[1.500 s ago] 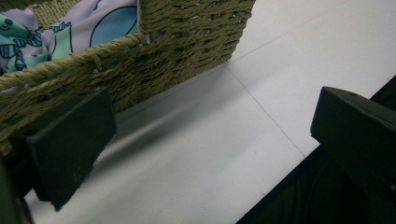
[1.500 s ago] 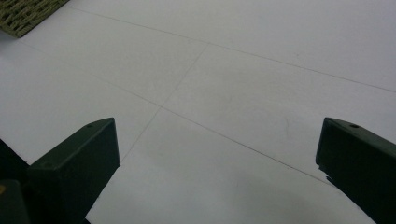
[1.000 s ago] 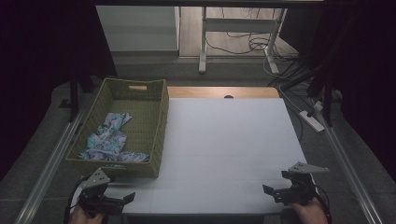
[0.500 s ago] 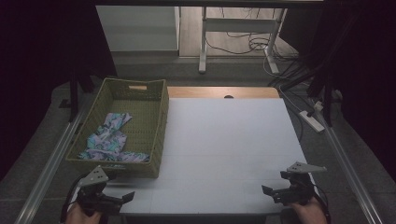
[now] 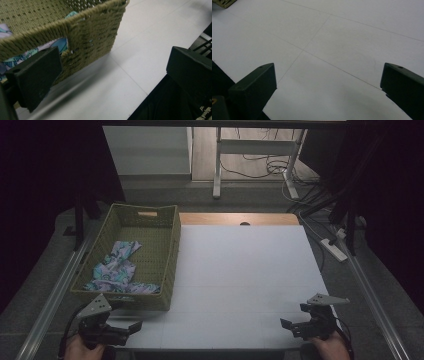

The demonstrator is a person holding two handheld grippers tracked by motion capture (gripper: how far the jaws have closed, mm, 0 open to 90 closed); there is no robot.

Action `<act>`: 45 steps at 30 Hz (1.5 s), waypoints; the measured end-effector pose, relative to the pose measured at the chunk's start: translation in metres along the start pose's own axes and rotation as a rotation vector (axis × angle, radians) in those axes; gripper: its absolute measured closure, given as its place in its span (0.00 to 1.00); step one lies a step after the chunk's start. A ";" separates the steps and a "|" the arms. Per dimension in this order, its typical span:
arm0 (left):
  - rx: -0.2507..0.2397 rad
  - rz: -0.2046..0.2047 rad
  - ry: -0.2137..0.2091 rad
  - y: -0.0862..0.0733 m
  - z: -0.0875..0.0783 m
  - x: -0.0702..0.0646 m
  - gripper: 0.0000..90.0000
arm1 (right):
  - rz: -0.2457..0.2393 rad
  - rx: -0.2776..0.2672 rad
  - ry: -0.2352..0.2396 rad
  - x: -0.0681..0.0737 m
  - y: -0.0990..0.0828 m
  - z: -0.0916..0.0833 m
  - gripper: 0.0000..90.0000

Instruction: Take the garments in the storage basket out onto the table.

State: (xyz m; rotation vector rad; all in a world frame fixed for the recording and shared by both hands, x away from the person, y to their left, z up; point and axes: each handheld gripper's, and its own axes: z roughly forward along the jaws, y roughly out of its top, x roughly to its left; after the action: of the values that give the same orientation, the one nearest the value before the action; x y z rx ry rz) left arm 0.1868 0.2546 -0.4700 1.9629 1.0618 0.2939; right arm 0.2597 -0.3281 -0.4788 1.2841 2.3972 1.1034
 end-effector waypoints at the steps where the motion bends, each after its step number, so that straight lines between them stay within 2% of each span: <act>1: -0.004 -0.004 -0.004 0.001 0.000 0.000 0.00 | 0.000 -0.002 0.001 0.000 0.000 0.000 0.00; 4: -0.004 -0.013 -0.022 0.003 -0.002 0.003 0.00 | -0.006 -0.001 0.001 0.001 0.000 0.000 0.00; 9: 0.012 0.016 -0.032 0.009 -0.004 0.006 0.00 | -0.008 0.006 0.000 0.002 0.000 0.001 0.00; 11: 0.001 0.032 -0.036 0.013 -0.006 0.007 0.00 | -0.012 0.006 -0.003 0.002 0.000 0.001 0.00; 20: 0.039 0.013 -0.025 0.027 -0.005 0.019 0.00 | -0.009 0.010 -0.005 0.002 0.000 0.001 0.00; 24: 0.023 0.007 -0.016 0.030 -0.004 0.024 0.00 | -0.012 0.015 -0.010 0.002 0.001 0.002 0.00; 27: 0.013 -0.015 0.011 0.034 -0.003 0.031 0.00 | -0.011 0.015 -0.010 0.002 0.001 0.002 0.00; 30: 0.015 -0.035 0.013 0.038 0.000 0.038 0.00 | -0.008 0.017 -0.010 0.002 0.001 0.002 0.00; 35: 0.039 -0.042 0.016 0.048 0.004 0.050 0.00 | -0.007 0.018 -0.008 0.002 0.001 0.002 0.00; 37: 0.067 -0.039 0.017 0.053 0.006 0.055 0.00 | -0.006 0.020 -0.007 0.002 0.001 0.002 0.00; 42: 0.063 -0.048 0.013 0.061 0.009 0.064 0.00 | -0.004 0.020 -0.006 0.001 0.001 0.003 0.00; 45: 0.078 -0.050 0.031 0.070 0.012 0.072 0.00 | -0.006 0.023 -0.006 0.002 0.001 0.003 0.00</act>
State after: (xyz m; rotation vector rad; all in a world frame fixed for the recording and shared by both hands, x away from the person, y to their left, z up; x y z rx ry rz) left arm 0.2772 0.2847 -0.4357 2.0036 1.1562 0.2598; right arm 0.2606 -0.3250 -0.4800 1.2840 2.4152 1.0718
